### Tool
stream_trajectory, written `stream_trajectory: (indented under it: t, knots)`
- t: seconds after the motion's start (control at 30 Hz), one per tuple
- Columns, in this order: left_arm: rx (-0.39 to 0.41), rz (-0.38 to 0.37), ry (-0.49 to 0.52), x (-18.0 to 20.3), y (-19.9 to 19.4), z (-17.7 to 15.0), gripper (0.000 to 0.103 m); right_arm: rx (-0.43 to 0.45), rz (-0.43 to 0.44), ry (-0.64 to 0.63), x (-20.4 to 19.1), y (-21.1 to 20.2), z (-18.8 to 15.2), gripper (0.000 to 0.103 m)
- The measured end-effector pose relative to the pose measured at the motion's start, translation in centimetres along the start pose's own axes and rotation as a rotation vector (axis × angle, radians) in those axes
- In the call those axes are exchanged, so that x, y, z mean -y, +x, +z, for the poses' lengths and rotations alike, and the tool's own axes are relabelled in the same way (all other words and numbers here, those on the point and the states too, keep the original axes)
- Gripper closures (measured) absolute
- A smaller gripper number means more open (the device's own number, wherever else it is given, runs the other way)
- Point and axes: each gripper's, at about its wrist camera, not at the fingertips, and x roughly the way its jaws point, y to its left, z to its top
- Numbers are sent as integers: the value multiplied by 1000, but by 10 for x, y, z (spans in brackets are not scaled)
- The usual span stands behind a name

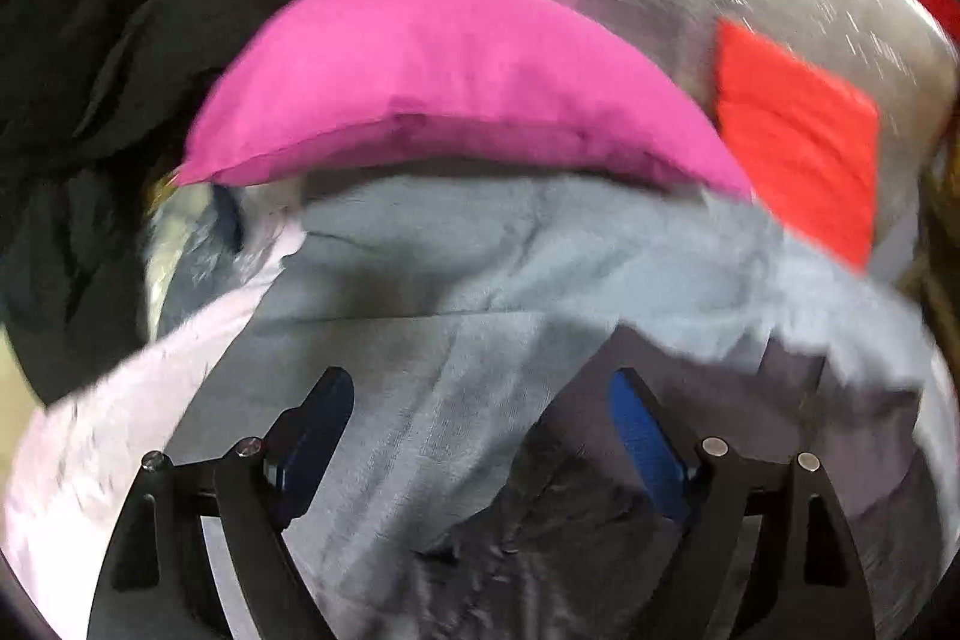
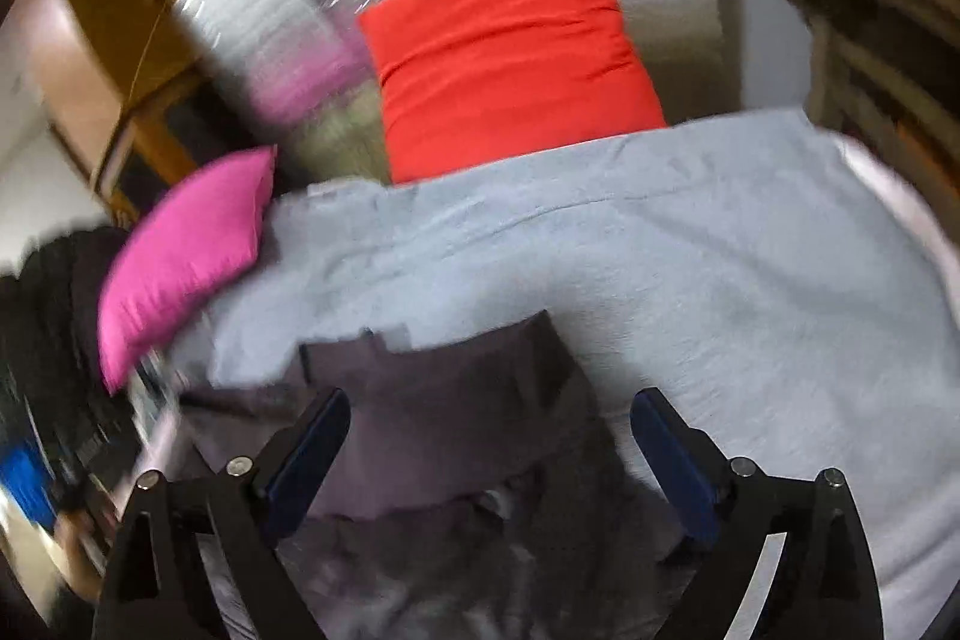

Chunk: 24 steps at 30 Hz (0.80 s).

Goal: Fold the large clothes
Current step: 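Lower the hem onto the jacket and open both tools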

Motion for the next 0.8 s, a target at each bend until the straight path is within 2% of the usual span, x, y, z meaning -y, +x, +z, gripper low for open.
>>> stream_trajectory:
  t: [0.13, 0.23, 0.33, 0.43, 0.47, 0.5, 0.53, 0.57, 0.6, 0.67, 0.73, 0.8]
  knots:
    - [-72, -76, 137, 21, 29, -8, 16, -73, -40, -125, 0, 33, -6, 6]
    - [-137, -152, 207, 40, 50, -10, 16, -113, -38, -144, 13, 56, -6, 7]
    - [-187, -168, 247, 51, 68, -10, 16, -142, -27, -133, 24, 72, -4, 7]
    - [-183, -183, 238, 54, 73, -10, 16, -157, 19, -141, 26, 79, -3, 8]
    - [-164, -191, 228, 54, 71, -9, 21, -160, 26, -147, 25, 80, -4, 15]
    - [-153, -190, 224, 54, 72, -9, 64, -163, 19, -151, 23, 81, -3, 47]
    - [-190, -165, 231, 56, 77, -9, 95, -170, -8, -149, 21, 83, -3, 71]
    - [-219, -157, 223, 56, 82, -10, 96, -182, -17, -149, 19, 85, -3, 82]
    - [-198, -147, 231, 56, 82, -10, 96, -175, -27, -172, 14, 84, -3, 87]
    - [-146, -122, 245, 56, 75, -8, 96, -118, -43, -226, -1, 68, 0, 89]
    - [-114, -99, 210, 50, 73, -6, 96, -53, -56, -230, -3, 50, 9, 90]
    - [-153, -49, 163, 41, 92, -8, 96, -47, -95, -164, 15, 57, 11, 91]
